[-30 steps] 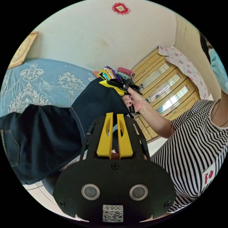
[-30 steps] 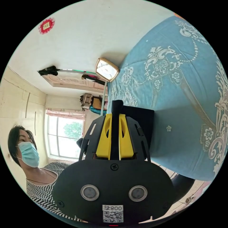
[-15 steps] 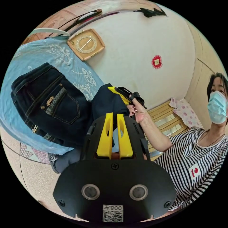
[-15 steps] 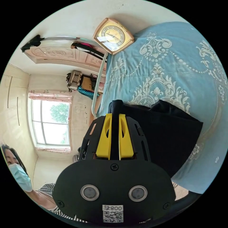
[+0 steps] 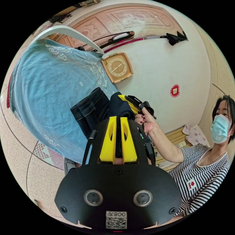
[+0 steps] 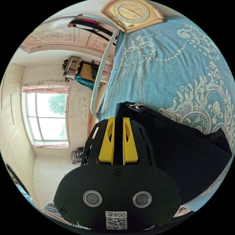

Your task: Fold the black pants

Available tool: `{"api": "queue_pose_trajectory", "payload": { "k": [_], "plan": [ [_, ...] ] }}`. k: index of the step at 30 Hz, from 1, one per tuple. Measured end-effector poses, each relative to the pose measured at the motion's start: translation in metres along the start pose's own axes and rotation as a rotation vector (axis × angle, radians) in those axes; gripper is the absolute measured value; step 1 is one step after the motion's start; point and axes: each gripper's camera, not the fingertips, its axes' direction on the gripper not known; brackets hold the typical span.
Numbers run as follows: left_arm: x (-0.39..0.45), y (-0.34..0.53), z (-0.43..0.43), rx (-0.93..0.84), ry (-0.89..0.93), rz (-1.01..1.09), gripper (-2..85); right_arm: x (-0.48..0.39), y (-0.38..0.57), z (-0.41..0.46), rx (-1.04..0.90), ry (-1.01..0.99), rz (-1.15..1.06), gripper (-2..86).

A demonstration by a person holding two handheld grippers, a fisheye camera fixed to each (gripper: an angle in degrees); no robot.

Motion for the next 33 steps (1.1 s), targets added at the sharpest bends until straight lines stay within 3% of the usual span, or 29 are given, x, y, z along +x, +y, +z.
{"api": "queue_pose_trajectory", "payload": {
  "k": [5,10,16,19,23,28,31,33],
  "plan": [
    [-0.020,-0.013,-0.016,0.015,-0.029,-0.083,2.7,0.030,-0.001,0.052,-0.064,-0.007,-0.031,7.2],
    [-0.023,-0.017,-0.037,0.042,-0.081,-0.119,2.3,0.040,0.031,0.032,-0.038,-0.015,-0.190,3.7],
    [0.015,-0.016,-0.071,0.221,-0.210,0.030,0.6,0.044,0.104,0.064,-0.158,0.158,-0.404,0.6],
    [0.033,-0.033,-0.051,0.118,-0.237,0.138,0.3,0.048,0.127,0.120,-0.304,0.309,-0.502,0.3],
    [0.022,-0.055,-0.013,-0.084,-0.526,0.152,0.3,0.056,0.139,0.135,-0.298,0.370,-0.598,0.1],
    [0.035,-0.059,-0.025,-0.028,-0.489,0.175,1.0,0.076,0.123,0.094,-0.383,0.265,-0.526,0.3],
    [0.043,-0.049,-0.029,-0.085,-0.384,0.200,3.2,0.100,0.132,0.024,-0.330,0.163,-0.501,0.7],
    [0.044,-0.032,-0.022,-0.212,-0.280,0.186,6.2,0.126,0.145,-0.026,-0.274,0.120,-0.448,1.1]
  ]
}}
